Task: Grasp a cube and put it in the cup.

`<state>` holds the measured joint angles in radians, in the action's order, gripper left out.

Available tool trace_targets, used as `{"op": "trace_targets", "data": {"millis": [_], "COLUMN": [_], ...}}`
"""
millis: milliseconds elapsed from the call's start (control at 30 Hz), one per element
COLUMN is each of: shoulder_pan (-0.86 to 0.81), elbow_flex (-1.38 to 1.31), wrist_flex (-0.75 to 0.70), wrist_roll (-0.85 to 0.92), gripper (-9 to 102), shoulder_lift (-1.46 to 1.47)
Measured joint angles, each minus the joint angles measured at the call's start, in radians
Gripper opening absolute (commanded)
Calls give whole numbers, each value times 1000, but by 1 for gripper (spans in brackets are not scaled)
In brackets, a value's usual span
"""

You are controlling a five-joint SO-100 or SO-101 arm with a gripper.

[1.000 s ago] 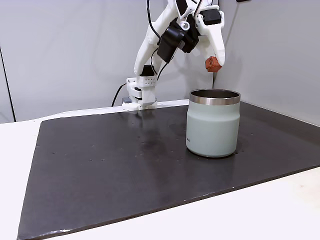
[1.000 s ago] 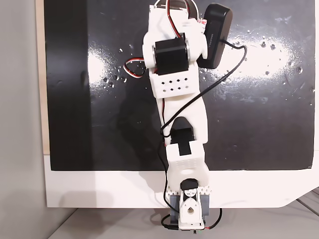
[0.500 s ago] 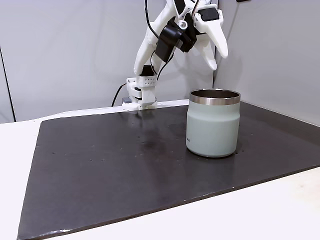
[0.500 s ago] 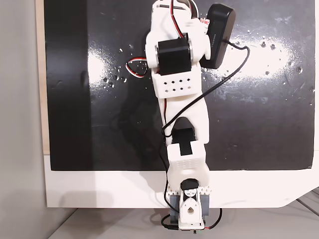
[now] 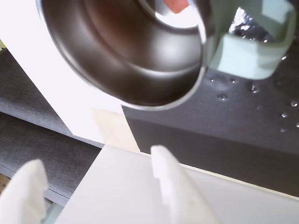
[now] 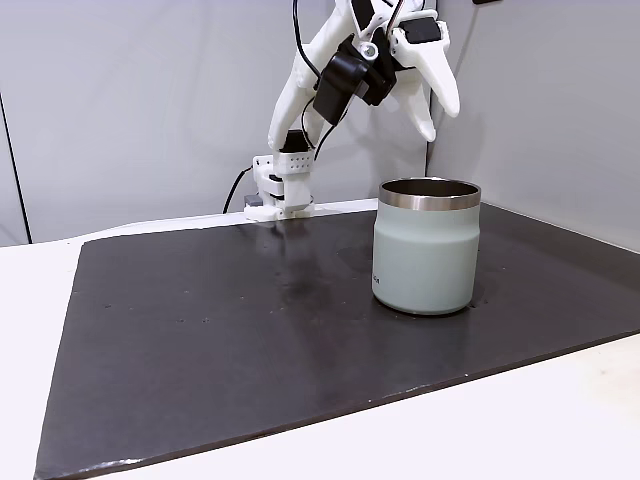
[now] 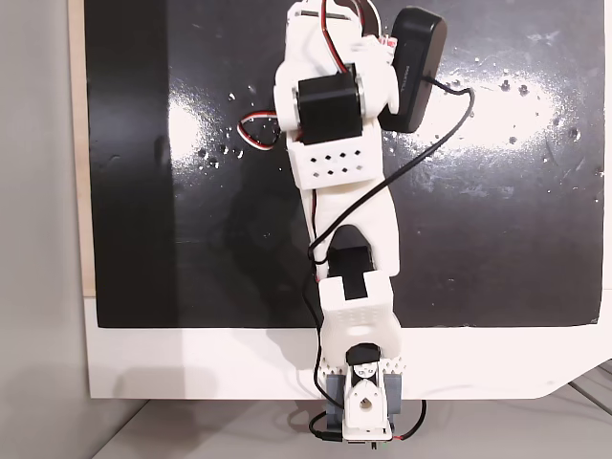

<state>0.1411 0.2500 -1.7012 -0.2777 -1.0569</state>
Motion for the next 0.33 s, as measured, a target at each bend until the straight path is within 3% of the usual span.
{"op": "trace_targets", "data": {"millis": [333], "shoulder_pan": [25], "elbow_flex": [28], "wrist_flex": [0], "wrist_roll": [9], "gripper": [25], "shoulder_lift": [-35]}}
